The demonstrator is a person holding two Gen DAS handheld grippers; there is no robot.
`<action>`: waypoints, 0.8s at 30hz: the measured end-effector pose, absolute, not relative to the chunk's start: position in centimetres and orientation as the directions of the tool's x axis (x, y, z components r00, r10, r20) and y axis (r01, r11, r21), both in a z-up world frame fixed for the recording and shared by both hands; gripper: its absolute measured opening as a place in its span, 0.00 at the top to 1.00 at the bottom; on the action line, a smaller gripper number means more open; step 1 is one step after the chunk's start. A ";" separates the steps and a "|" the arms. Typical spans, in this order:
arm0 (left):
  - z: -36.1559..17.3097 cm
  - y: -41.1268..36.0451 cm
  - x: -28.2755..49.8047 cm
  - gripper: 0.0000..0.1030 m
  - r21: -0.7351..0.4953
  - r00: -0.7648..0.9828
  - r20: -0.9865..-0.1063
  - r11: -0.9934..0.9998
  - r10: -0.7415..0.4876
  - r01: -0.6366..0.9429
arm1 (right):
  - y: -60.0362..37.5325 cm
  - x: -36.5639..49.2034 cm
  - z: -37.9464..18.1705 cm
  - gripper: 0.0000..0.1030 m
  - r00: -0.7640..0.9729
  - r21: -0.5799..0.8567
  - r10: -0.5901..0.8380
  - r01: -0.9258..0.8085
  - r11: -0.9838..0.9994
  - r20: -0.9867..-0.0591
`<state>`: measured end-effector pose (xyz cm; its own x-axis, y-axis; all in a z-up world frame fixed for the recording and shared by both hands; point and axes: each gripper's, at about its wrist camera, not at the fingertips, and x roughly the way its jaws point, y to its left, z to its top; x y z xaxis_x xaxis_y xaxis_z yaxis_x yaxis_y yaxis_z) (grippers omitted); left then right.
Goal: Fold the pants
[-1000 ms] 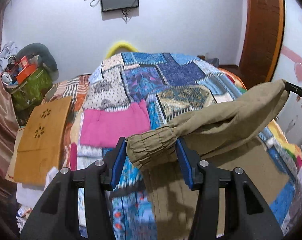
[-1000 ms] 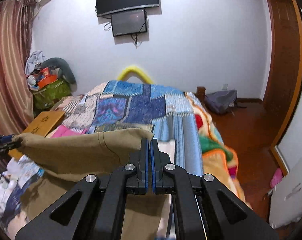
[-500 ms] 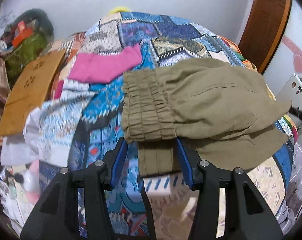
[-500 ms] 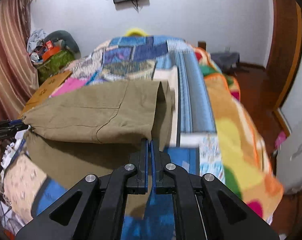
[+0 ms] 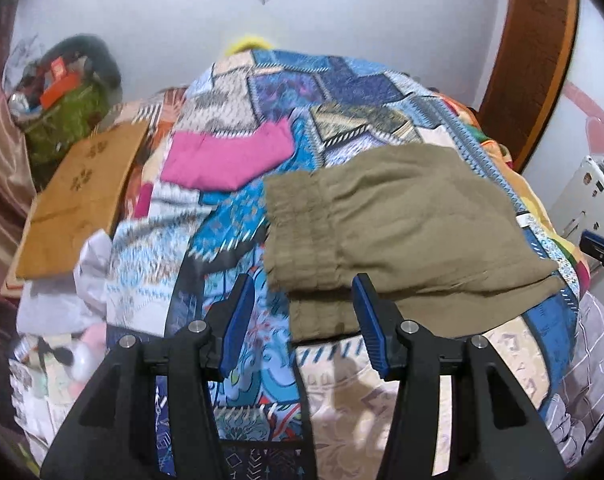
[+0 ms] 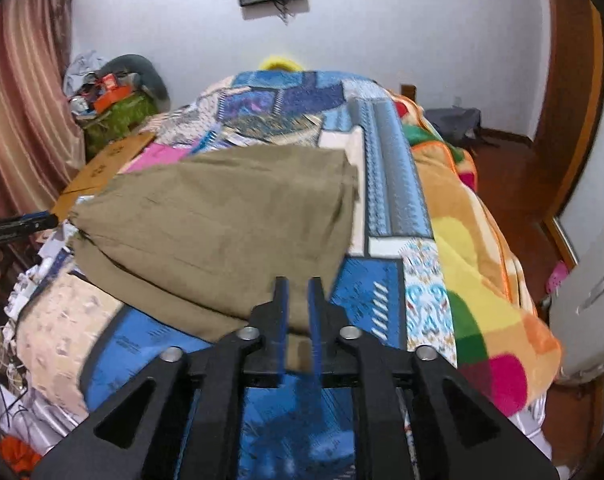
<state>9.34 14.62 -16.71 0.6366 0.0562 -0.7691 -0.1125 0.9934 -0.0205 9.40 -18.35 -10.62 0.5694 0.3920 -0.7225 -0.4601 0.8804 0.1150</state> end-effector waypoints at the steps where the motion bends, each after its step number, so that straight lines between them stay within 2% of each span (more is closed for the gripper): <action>1: -16.2 14.0 9.5 0.48 -0.016 0.645 -0.763 0.995 0.049 -0.094 | -17.8 9.5 -10.2 0.69 0.572 0.110 0.402 -0.476 0.873 -0.715; 2: -16.0 13.6 9.7 0.46 -0.014 0.648 -0.760 0.996 0.043 -0.083 | -17.4 9.4 -10.0 0.60 0.575 0.108 0.414 -0.490 0.865 -0.705; 3: -15.8 13.0 10.0 0.45 -0.012 0.651 -0.758 0.998 0.035 -0.068 | -16.9 9.4 -9.7 0.58 0.578 0.107 0.430 -0.508 0.855 -0.694; 5: -15.5 11.9 10.4 0.43 -0.006 0.653 -0.757 0.999 0.016 -0.032 | -15.5 9.3 -9.6 0.58 0.565 0.101 0.457 -0.548 0.830 -0.687; 18: -18.5 5.2 13.2 0.43 0.025 0.588 -0.803 0.980 -0.099 0.199 | -6.5 9.1 -13.7 0.58 0.335 0.124 0.546 -0.758 0.640 -0.768; 24: -20.2 3.4 13.5 0.43 0.041 0.556 -0.824 0.969 -0.106 0.245 | -4.4 9.0 -15.1 0.61 0.314 0.079 0.533 -0.803 0.590 -0.785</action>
